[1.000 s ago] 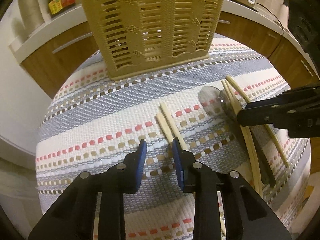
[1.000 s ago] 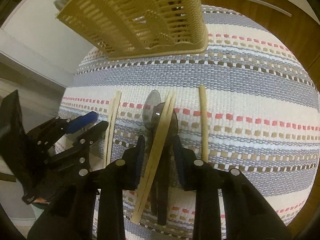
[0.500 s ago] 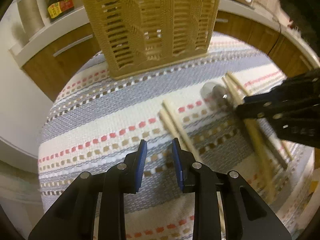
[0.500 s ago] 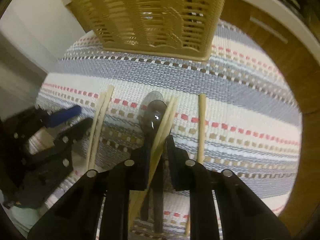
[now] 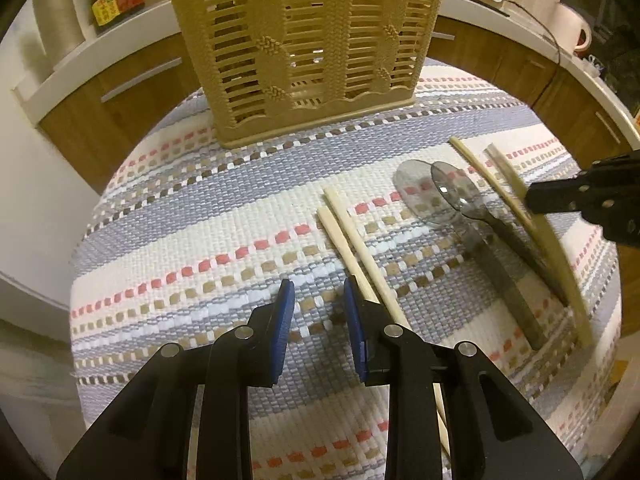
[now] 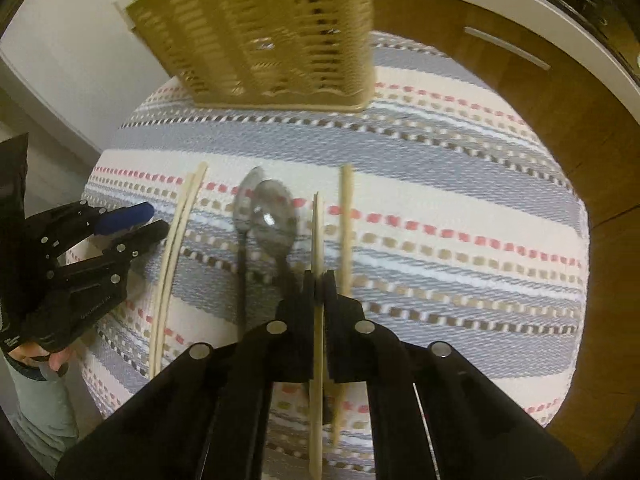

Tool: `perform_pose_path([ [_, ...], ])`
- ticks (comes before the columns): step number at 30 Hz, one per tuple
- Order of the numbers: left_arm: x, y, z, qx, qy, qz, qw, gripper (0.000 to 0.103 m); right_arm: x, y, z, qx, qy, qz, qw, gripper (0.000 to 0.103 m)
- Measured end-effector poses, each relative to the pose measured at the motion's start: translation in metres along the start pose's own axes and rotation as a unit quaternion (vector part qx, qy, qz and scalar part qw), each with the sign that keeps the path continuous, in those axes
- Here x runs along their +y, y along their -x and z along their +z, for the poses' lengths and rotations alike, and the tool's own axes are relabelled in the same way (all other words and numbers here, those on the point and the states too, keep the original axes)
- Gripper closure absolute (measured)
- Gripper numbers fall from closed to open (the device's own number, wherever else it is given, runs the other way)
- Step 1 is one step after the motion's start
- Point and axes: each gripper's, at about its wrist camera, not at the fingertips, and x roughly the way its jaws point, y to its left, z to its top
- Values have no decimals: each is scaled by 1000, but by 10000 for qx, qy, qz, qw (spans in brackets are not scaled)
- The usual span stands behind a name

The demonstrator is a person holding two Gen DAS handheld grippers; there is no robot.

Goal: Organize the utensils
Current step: 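Grasp a wooden chopstick with the left tool while the right tool grasps a chopstick pair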

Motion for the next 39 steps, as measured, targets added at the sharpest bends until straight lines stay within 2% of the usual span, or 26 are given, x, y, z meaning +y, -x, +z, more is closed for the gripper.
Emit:
perform_pose_path([
  [4,-7,-2,11,68,-9,21,10000,78,-14,-2,4,-4,-71,28,10000,100],
  [9,1,-3,17,63,307,-316,9990,76,-36,9,-6,6,-64,105,9999,100],
  [13,15,3,14,12,654,-784,9948,76,-42,6,-5,9,-42,138,9999,100],
  [15,16,3,13,35,705,-880,9936,76,-44,5,-7,13,-47,170,9998,100],
  [18,5,1,13,30,537,-701,9961,71,-46,6,-11,19,-48,205,9998,100],
  [22,-13,-3,19,158,311,-242,9991,70,-48,5,-13,22,-59,208,9998,100],
  [26,-27,-4,23,217,60,60,9997,70,-55,9,-16,-10,-79,182,9998,100],
  [28,-33,-4,24,236,-49,276,9993,75,-58,11,-18,-22,-80,163,9998,100],
  [33,-43,-9,30,323,-114,344,9988,76,-68,12,-22,20,-104,111,9999,100],
  [36,-53,-15,34,370,-301,510,9976,76,-74,11,-21,53,-195,184,9996,100],
  [39,-55,-17,38,431,-322,312,9981,89,-86,17,-20,2,-388,552,9977,99],
])
